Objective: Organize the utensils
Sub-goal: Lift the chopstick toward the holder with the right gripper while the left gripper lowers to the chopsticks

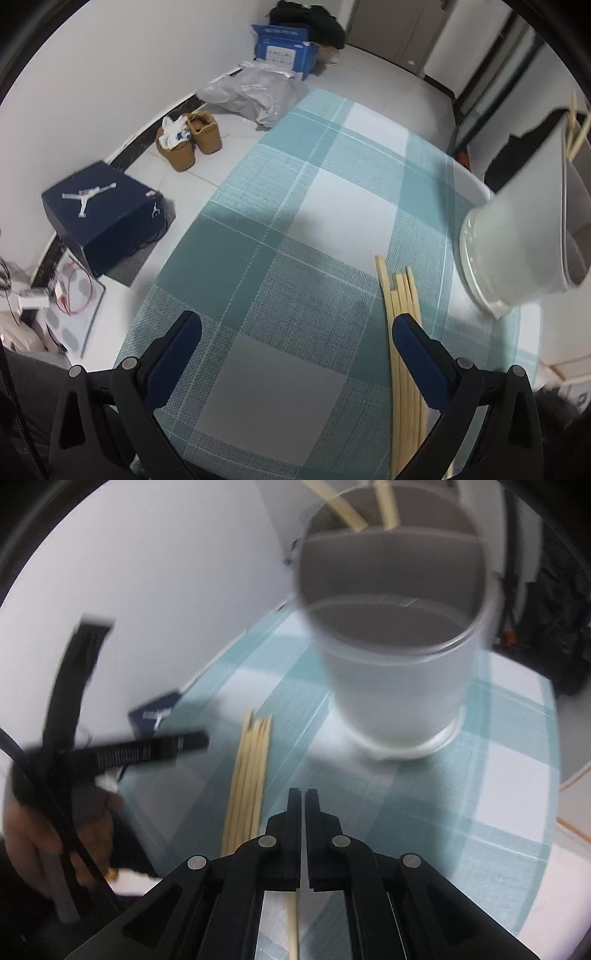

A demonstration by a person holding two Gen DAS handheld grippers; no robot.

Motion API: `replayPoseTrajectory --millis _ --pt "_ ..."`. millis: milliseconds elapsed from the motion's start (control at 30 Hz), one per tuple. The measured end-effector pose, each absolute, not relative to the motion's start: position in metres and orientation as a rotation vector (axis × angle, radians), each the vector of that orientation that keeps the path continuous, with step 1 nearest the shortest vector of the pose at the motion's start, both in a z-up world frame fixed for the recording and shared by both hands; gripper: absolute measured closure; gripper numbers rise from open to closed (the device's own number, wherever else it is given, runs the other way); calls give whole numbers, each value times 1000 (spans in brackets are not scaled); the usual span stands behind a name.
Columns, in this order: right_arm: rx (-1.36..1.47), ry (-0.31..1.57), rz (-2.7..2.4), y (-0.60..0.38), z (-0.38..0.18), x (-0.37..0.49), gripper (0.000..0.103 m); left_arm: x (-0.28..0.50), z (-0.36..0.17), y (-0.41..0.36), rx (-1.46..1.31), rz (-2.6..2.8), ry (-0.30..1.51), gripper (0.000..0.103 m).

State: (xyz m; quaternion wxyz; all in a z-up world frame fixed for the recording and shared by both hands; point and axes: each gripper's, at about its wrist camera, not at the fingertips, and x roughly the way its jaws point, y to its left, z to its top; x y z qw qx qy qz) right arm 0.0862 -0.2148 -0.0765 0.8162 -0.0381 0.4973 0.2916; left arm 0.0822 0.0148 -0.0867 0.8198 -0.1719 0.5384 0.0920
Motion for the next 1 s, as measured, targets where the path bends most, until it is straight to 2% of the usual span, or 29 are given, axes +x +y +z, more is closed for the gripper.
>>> replayPoseTrajectory --millis 200,233,267,400,567,600,633,667,1000 --pt "-222 1083 609 -199 -95 76 91 81 -88 24 -429 226 1128 2" --pt "-242 1080 601 -196 -96 76 84 81 -87 24 -430 226 1122 2" --pt "-270 1077 591 -193 -98 75 81 80 -86 26 -427 235 1112 2" --pt "-373 1074 599 -179 -107 66 80 79 -81 36 -447 272 1077 2" --pt "-439 1030 587 -169 -109 59 83 79 -87 48 -503 277 1086 2" --pt "-409 1039 587 -170 -110 63 86 78 -88 48 -504 277 1089 2" --pt "-389 1043 582 -170 -110 67 95 79 -89 47 -505 272 1092 2" --pt "-384 1045 577 -170 -111 70 99 79 -89 45 -504 260 1097 2" --pt "-41 1021 599 -212 -76 87 100 88 -94 10 -360 98 1168 2"
